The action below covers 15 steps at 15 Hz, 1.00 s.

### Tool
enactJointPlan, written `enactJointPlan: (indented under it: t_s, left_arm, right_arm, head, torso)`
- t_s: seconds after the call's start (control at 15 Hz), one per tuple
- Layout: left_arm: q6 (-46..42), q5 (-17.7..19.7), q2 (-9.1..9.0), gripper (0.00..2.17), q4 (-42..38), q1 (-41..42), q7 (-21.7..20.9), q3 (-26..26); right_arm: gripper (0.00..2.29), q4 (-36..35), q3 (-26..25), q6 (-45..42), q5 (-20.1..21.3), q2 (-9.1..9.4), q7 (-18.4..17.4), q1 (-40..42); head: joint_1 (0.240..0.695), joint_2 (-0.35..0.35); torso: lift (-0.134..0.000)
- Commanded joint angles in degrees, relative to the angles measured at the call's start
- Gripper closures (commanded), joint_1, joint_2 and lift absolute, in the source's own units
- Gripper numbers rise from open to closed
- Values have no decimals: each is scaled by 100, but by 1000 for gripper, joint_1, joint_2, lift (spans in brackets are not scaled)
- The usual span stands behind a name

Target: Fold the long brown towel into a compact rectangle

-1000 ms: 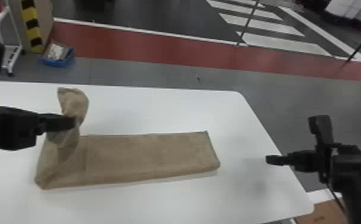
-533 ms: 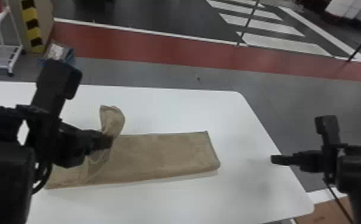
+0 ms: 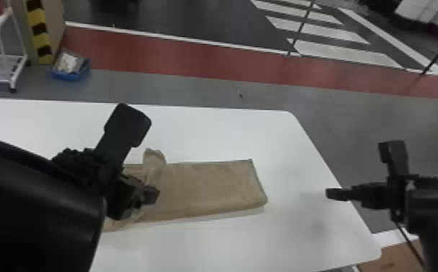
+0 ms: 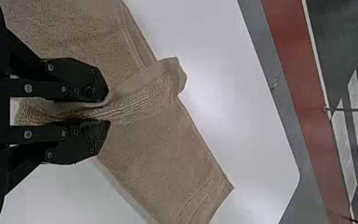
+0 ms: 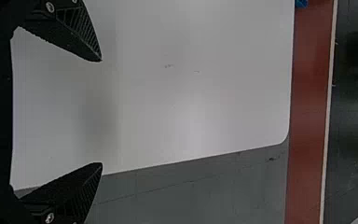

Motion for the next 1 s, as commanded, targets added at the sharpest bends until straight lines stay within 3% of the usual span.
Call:
enactJointPlan:
  t_s: [0.0, 0.27, 0.47, 0.67, 0.93]
  left_arm:
    - [24, 218, -15, -1, -17, 86, -19, -119]
    - [24, 183, -15, 33, -44, 86, -107, -313]
    - [-140, 183, -15, 33, -105, 156, -98, -172]
    - [-650, 236, -15, 29, -246, 472, -124, 628]
    - [-1301, 561, -15, 29, -509, 1009, -344, 2043]
  right_arm:
    - [87, -1, 2, -5, -2, 2, 1, -8]
    - [87, -27, 20, 13, -2, 64, 1, -17]
    - [87, -256, 2, 154, -160, 90, 10, 53]
    - [87, -950, 125, 910, -556, 292, 80, 71]
    - [83, -2084, 802, 1613, -635, 767, 72, 1]
  head:
    - [695, -350]
    - [695, -350]
    - [695, -350]
    - [695, -350]
    - [695, -350]
  torso:
    - [-120]
    - [-120]
    - [-120]
    - [-120]
    - [-120]
